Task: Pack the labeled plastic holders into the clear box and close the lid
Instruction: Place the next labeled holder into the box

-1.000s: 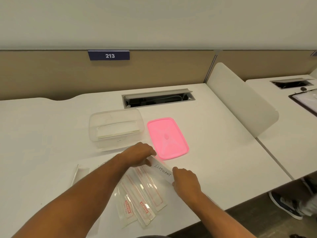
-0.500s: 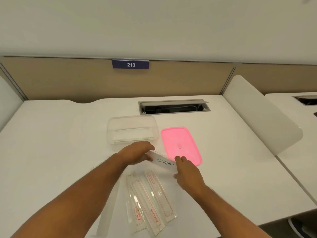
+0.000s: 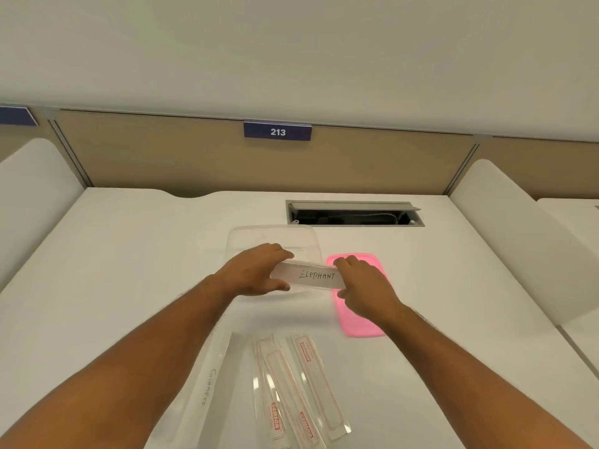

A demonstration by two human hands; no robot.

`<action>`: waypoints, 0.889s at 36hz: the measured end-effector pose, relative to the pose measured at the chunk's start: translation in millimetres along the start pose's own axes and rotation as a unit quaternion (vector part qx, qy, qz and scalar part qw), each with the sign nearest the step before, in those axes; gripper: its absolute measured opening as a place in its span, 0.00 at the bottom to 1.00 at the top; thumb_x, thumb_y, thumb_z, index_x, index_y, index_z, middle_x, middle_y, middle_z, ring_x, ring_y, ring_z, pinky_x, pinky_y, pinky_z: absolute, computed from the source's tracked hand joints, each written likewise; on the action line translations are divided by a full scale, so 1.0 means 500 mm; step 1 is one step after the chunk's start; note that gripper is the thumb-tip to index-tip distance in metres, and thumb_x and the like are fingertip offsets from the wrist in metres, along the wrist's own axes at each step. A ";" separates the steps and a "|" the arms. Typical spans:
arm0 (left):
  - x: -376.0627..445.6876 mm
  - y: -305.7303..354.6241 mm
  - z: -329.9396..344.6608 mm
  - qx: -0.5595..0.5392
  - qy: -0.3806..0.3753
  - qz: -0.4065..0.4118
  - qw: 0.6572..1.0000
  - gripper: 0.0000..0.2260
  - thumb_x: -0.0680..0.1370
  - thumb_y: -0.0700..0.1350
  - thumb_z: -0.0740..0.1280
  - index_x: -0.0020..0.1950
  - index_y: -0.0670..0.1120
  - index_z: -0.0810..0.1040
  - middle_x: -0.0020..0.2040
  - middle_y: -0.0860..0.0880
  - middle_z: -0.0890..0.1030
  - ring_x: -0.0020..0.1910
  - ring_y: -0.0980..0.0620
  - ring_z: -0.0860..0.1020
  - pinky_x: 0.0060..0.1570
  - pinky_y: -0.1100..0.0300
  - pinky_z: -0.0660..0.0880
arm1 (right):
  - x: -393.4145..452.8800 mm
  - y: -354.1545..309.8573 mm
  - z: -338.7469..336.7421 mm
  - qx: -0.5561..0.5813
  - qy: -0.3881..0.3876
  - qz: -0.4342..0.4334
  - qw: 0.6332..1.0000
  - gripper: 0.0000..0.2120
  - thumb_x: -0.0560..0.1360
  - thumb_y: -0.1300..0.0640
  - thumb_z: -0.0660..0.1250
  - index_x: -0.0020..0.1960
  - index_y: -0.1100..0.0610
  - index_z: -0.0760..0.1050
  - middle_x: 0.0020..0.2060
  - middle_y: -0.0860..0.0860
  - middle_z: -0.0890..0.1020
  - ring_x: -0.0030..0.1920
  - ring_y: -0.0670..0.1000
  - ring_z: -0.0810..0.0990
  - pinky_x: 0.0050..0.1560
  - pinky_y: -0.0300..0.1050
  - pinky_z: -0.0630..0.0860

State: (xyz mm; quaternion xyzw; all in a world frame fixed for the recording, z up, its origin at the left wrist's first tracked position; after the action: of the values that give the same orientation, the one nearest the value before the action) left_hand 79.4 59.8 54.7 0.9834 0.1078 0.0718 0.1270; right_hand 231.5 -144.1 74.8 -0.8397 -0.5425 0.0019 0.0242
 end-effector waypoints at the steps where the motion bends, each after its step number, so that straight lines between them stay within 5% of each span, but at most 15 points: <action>1: 0.002 -0.007 -0.004 0.005 0.003 -0.003 1.000 0.31 0.73 0.61 0.72 0.72 0.52 0.69 0.63 0.53 0.76 0.60 0.53 0.73 0.58 0.57 0.75 | 0.012 -0.002 -0.007 -0.003 0.002 -0.005 1.000 0.26 0.72 0.54 0.73 0.67 0.54 0.68 0.56 0.51 0.76 0.51 0.55 0.77 0.49 0.51 0.76; 19: 0.038 -0.124 -0.046 0.059 0.021 -0.106 0.992 0.26 0.73 0.59 0.72 0.67 0.50 0.72 0.58 0.52 0.78 0.57 0.50 0.75 0.53 0.53 0.74 | 0.220 -0.038 -0.018 -0.050 -0.003 -0.064 0.997 0.18 0.71 0.55 0.75 0.56 0.57 0.72 0.50 0.53 0.79 0.51 0.57 0.77 0.42 0.49 0.69; 32: 0.059 -0.173 -0.026 0.113 -0.019 -0.138 0.984 0.24 0.72 0.58 0.73 0.62 0.47 0.75 0.52 0.49 0.81 0.53 0.48 0.75 0.46 0.52 0.75 | 0.304 -0.055 0.030 -0.062 -0.049 -0.079 0.994 0.09 0.75 0.61 0.68 0.54 0.58 0.72 0.50 0.55 0.80 0.51 0.59 0.79 0.40 0.49 0.68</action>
State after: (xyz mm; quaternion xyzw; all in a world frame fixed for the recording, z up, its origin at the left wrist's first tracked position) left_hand 88.9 151.3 47.4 0.9684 0.2470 0.0218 0.0253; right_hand 268.4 6.1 64.4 -0.7932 -0.6065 0.0072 -0.0541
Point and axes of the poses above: each hand's wrist, its own x-axis towards the middle knuckle, its own z-axis out of the palm, y = z × x, the point moved 2 cm from there along x, towards the middle knuckle
